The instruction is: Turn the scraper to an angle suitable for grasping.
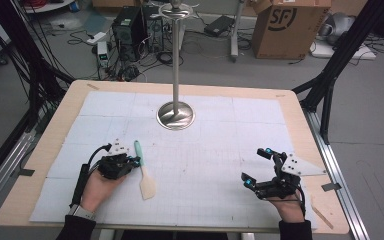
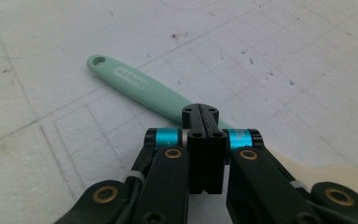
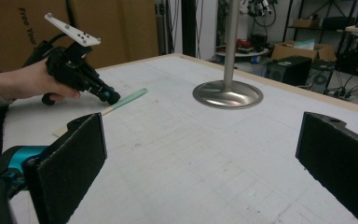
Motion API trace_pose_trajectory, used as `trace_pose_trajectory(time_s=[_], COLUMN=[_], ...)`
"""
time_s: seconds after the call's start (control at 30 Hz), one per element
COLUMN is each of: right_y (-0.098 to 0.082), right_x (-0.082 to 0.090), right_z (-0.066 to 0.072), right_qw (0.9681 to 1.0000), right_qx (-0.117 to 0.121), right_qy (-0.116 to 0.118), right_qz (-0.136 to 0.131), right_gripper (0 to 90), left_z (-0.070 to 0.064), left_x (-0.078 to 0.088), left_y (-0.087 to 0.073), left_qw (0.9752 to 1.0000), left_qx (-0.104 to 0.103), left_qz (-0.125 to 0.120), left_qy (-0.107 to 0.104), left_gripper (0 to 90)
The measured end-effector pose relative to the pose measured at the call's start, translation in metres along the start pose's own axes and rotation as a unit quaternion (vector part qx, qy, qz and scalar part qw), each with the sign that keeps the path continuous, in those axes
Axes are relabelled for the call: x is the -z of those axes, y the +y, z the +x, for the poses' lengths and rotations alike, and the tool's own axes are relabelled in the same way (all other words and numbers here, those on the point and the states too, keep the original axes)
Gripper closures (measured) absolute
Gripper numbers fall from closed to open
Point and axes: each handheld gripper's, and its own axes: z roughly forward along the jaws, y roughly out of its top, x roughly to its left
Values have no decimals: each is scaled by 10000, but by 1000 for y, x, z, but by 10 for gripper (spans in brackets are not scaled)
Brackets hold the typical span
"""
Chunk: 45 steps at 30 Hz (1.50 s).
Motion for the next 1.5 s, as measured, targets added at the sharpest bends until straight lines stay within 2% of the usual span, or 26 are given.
trace_pose_trajectory(time_s=[0.2, 0.3, 0.47, 0.53, 0.57, 0.6, 0.67, 0.77, 1.0, 1.17, 1.27, 1.33, 1.4, 1.5], right_y=[1, 1, 1, 1, 1, 1, 1, 1, 0, 0, 0, 0, 0, 0], right_x=[-2, -2, -2, -2, -2, -1, -1, -1, 0, 1, 3, 3, 4, 4], right_z=[1, 1, 0, -1, -1, -1, -1, 0, -1, -1, -1, -2, -2, -1], right_qw=[10000, 10000, 10000, 10000, 10000, 10000, 10000, 10000, 10000, 10000, 10000, 10000, 10000, 10000], right_qx=[7, 12, -1, 33, 19, 10, -11, -9, 6, -18, 12, 11, 5, -14], right_qy=[21, 25, 29, 26, 33, 19, 19, 23, 7, 0, 1, -10, -21, -18], right_qz=[15, 12, 14, -9, -6, -5, -3, 10, 7, 0, -21, -23, -29, -3], right_gripper=[3, 2, 2, 2, 3, 3, 2, 2, 3, 2, 3, 2, 2, 2], left_z=[-15, -30, -47, -52, -52, -53, -59, -70, -93, -95, -91, -89, -90, -94], left_x=[-15, -25, -35, -35, -35, -35, -36, -38, -41, -41, -33, -25, -18, -13], left_y=[13, 21, 27, 28, 29, 29, 29, 31, 33, 35, 40, 44, 47, 47], left_qw=[9997, 9988, 9973, 9976, 9973, 9964, 9955, 9931, 9867, 9854, 9862, 9851, 9829, 9783], left_qx=[-88, -282, -376, -482, -432, -385, -520, -631, -983, -1039, -944, -981, -1061, -1391], left_qz=[50, 109, 147, 173, 161, 176, 163, 196, 256, 225, -45, -182, -199, -39], left_qy=[-209, -392, -609, -476, -573, -738, -778, -966, -1268, -1327, -1357, -1400, -1492, -1535], left_gripper=[899, 900, 899, 899, 899, 899, 899, 899, 899, 899, 898, 895, 859, 762])
